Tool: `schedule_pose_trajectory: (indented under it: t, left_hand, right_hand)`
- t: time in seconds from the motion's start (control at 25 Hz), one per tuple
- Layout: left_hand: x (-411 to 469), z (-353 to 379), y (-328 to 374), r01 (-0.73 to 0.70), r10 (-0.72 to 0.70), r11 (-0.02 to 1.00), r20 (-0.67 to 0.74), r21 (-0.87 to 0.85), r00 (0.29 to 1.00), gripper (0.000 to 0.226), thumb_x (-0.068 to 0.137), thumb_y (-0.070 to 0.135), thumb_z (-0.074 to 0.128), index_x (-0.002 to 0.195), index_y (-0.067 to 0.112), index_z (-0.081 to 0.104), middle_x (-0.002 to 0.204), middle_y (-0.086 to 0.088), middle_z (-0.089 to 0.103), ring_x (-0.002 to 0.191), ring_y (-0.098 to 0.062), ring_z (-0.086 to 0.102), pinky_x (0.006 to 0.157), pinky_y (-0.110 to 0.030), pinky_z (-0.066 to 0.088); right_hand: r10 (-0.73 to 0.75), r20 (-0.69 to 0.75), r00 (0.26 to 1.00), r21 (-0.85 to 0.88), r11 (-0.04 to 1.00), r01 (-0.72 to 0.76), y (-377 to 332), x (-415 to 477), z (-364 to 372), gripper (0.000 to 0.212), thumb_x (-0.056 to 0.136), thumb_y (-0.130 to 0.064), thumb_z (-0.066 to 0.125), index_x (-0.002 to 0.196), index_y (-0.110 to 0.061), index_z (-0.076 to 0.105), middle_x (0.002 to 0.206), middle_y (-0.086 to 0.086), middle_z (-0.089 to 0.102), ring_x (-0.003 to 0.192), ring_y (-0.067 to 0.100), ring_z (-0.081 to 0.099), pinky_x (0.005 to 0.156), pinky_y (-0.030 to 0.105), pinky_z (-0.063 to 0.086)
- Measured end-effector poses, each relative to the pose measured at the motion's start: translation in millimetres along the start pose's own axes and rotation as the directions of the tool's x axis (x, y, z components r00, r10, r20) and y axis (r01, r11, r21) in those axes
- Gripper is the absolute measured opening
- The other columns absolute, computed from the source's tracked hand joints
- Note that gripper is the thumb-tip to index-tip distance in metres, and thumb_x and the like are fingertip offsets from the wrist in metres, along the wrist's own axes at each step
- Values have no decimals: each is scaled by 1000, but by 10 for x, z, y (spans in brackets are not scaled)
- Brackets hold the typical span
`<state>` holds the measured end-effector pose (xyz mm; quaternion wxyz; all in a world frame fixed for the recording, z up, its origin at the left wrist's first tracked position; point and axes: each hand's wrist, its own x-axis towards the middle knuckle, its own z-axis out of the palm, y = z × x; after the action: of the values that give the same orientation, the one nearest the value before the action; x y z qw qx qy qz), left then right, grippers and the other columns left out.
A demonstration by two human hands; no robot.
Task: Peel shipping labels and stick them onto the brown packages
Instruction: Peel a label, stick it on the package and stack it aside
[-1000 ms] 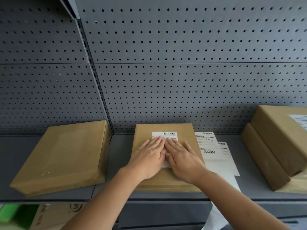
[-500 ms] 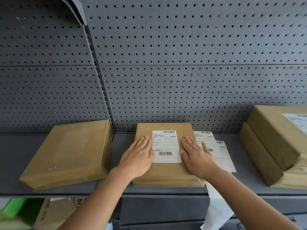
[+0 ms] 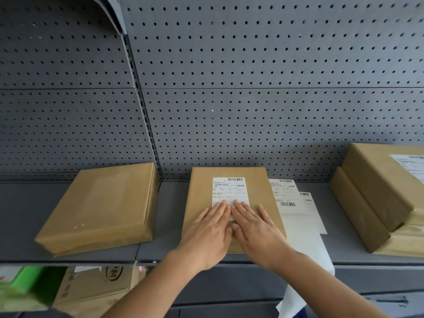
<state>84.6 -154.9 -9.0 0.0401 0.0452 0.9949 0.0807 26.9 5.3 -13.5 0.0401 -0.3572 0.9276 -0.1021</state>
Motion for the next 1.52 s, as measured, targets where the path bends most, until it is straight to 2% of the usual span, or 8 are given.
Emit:
schedule_pose_trajectory:
  t: [0.24, 0.44, 0.64, 0.84, 0.92, 1.0, 1.24, 1.52]
  left_hand:
    - [-87, -35, -161, 86, -86, 996, 11, -8, 996, 60, 109, 43, 9, 162, 20, -8, 169, 6, -14, 154, -2, -14, 128, -31, -6]
    - [-199, -70, -491, 207, -206, 978, 40, -19, 978, 64, 106, 51, 3, 159, 21, -15, 167, 7, -21, 154, -6, -16, 128, -33, -3]
    - [-205, -78, -683, 358, -349, 909, 81, -212, 934, 76, 103, 61, 9, 161, 16, -8, 170, 2, -13, 157, -11, -7, 127, -32, 1]
    - [-164, 10, -729, 469, -438, 447, 271, -761, 857, 82, 97, 72, 32, 163, 28, 15, 169, 11, 21, 155, -16, 21, 125, -39, 17]
    - [-149, 41, -659, 440, -417, 233, 320, -867, 851, 77, 95, 70, 44, 160, 33, 27, 159, 17, 39, 149, -12, 34, 124, -38, 21]
    - [-138, 76, -590, 400, -419, 144, 310, -905, 853, 67, 94, 63, 54, 154, 37, 40, 143, 20, 58, 135, -8, 50, 120, -37, 31]
    - [-163, -112, -319, 314, -469, 111, 229, -943, 853, 44, 100, 48, 56, 143, 38, 53, 124, 20, 68, 117, -4, 60, 102, -32, 41]
    - [2, -689, 236, 165, -364, 192, 86, -967, 928, 33, 99, 48, 56, 132, 47, 61, 110, 37, 70, 111, 10, 61, 89, -20, 41]
  right_hand:
    - [65, -29, 997, -9, 998, -65, 166, -104, 14, 84, 86, -65, -7, 159, -26, 9, 165, -14, -1, 147, -1, -10, 123, 38, -6]
    - [195, -13, 981, -11, 981, -196, 465, -246, -54, 75, 94, -62, 6, 159, -27, 4, 165, -15, -4, 150, 3, -10, 123, 36, -9]
    - [361, 32, 932, 147, 921, -362, 688, -323, -98, 74, 99, -60, 16, 159, -19, 0, 167, -5, -2, 152, 8, -7, 120, 28, -6]
    - [478, 157, 864, 559, 678, -477, 657, -259, -149, 69, 101, -56, 33, 159, -25, 12, 163, -6, 22, 150, 16, 22, 115, 31, 21]
    - [475, 226, 850, 735, 490, -469, 607, -205, -109, 62, 100, -54, 41, 155, -33, 25, 148, -13, 47, 132, 14, 49, 98, 25, 41]
    - [485, 220, 846, 821, 375, -429, 545, -163, -61, 49, 99, -47, 49, 146, -36, 39, 127, -16, 63, 110, 8, 62, 73, 17, 50]
    - [509, 193, 839, 891, 267, -367, 548, -200, -251, 33, 99, -39, 55, 131, -37, 47, 112, -20, 63, 101, 2, 61, 72, 19, 46]
    - [587, -21, 809, 882, 392, -262, 972, -466, -1122, 37, 93, -41, 62, 129, -32, 57, 111, -13, 70, 100, 11, 67, 91, 38, 54]
